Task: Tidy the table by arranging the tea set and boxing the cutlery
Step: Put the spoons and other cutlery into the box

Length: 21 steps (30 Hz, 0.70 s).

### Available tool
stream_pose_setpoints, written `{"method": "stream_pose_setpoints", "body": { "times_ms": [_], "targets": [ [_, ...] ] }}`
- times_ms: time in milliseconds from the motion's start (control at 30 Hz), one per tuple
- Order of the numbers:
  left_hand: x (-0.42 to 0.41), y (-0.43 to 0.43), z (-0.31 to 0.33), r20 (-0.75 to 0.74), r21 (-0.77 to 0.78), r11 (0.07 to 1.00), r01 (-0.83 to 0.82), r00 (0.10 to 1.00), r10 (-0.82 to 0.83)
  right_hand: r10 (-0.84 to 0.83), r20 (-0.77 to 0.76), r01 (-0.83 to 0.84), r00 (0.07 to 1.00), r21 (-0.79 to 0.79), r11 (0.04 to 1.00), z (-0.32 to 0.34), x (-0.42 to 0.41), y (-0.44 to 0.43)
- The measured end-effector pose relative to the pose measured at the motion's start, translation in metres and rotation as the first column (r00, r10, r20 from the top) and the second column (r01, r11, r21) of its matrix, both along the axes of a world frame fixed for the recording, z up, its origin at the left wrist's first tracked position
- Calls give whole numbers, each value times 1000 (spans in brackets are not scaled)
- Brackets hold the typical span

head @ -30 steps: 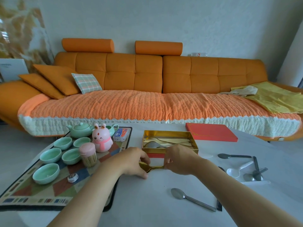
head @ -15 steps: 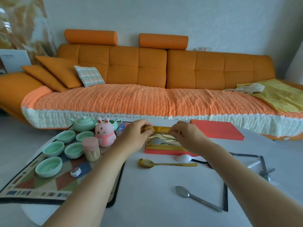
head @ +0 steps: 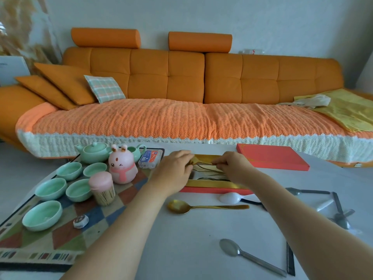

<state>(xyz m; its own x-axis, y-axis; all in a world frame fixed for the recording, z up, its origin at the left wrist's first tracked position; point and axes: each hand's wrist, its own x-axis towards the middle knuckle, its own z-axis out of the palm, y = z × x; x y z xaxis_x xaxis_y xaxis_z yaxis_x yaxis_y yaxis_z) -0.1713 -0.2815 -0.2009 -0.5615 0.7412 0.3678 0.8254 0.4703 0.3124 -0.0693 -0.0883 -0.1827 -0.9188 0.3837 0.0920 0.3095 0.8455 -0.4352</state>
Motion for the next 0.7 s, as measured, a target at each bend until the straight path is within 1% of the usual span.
{"method": "stream_pose_setpoints", "body": {
  "times_ms": [100,200,267,400,467,567,633,700],
  "targets": [
    [4,0,-5,-52,-83,996,39,998,-43,28,64,-29,998,12,1000,0,-1,3],
    [7,0,-6,-94,-95,995,41,994,-50,26,113,-29,993,25,999,-2,-3,6],
    [7,0,-7,-110,-121,992,35,993,-48,5,119,-9,993,32,999,-1,-2,5],
    [10,1,-7,-71,-208,978,11,997,-26,48,78,-50,996,29,998,2,8,-2],
    [12,1,-6,-47,-229,973,11,999,-23,75,92,-78,993,23,997,0,14,-6],
    [15,-1,-4,-23,-231,973,19,999,-25,121,135,-132,983,76,988,0,24,-12],
    [18,-4,-2,-29,-195,980,24,999,-30,129,80,-137,988,105,985,4,32,-15],
    [21,-7,1,-88,-111,993,39,995,-49,161,-53,-151,985,154,976,8,41,-16]
  ]
}}
